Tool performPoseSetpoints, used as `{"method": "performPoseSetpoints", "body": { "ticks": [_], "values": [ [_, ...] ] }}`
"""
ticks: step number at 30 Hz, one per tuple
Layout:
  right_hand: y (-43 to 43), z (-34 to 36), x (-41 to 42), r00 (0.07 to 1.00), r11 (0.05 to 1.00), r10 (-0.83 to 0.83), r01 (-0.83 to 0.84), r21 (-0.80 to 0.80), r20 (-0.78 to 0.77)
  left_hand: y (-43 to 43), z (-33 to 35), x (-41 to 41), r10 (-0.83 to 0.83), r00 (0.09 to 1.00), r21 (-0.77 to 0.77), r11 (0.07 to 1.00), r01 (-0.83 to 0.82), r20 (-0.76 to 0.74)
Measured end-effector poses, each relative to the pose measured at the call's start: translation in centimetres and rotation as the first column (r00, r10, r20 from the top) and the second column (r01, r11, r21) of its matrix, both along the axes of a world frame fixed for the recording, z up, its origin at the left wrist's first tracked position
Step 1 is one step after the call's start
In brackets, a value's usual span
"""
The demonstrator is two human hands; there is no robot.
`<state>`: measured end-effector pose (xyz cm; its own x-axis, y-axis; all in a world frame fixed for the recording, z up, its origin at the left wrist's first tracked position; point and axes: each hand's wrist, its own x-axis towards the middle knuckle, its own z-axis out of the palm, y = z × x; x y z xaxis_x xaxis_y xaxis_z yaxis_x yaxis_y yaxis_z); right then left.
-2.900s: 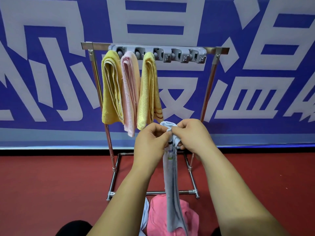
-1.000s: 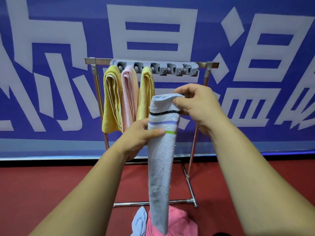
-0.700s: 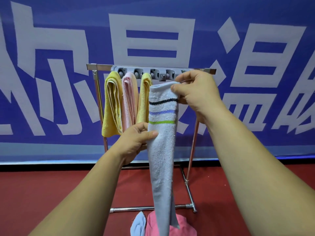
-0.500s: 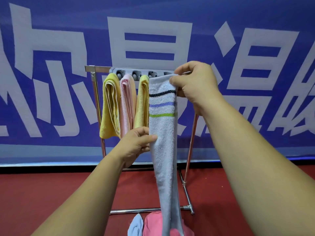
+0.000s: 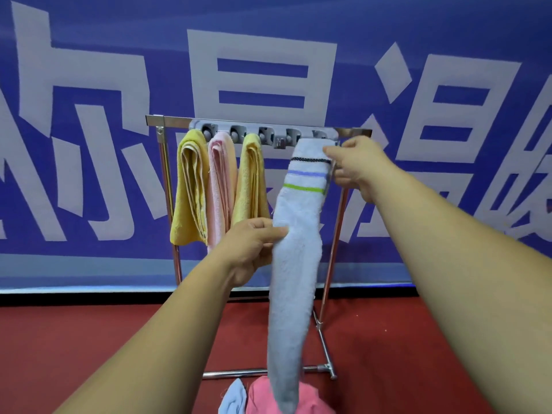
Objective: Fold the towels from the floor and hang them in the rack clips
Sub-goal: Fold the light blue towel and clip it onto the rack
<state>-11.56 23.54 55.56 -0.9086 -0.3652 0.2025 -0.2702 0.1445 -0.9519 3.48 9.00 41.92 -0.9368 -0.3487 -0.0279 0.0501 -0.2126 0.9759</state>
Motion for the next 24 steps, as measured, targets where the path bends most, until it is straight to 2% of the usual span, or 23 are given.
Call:
{"method": "performPoseSetpoints", "body": {
  "ticks": [2, 5, 7, 10, 16, 24],
  "values": [
    [1.1, -5.2, 0.0, 0.986, 0.996, 0.01, -0.025, 0.09, 0.168, 0.1, -1.3, -1.1, 0.028, 0.995, 0.007, 1.0, -0.028, 0.094],
    [2.4, -15.7, 1.7, 0.917, 0.971, 0.01, -0.104, 0.214, 0.398, 0.7, -6.2, -2.5, 0.039, 0.959, 0.043, 0.998, -0.053, 0.279],
    [3.0, -21.9, 3.5, 0.853, 0.965, 0.039, -0.168, 0.202, 0.521, 1.4, -10.1, -2.7, 0.046, 0.926, 0.068, 0.995, -0.077, 0.375],
    [3.7, -27.9, 6.0, 0.783, 0.972, 0.082, -0.201, 0.125, 0.617, 1.9, -14.8, -1.6, 0.082, 0.869, 0.104, 0.983, -0.152, 0.488],
    [3.9, -33.4, 8.3, 0.739, 0.974, 0.127, -0.22, 0.059, 0.662, 1.5, -18.9, 2.0, 0.099, 0.85, 0.263, 0.927, -0.268, 0.517],
    [1.5, -32.2, 7.7, 0.847, 0.989, 0.148, -0.14, -0.054, 0.511, 0.5, -16.3, 2.0, 0.099, 0.904, 0.392, 0.877, -0.277, 0.415]
  ]
}}
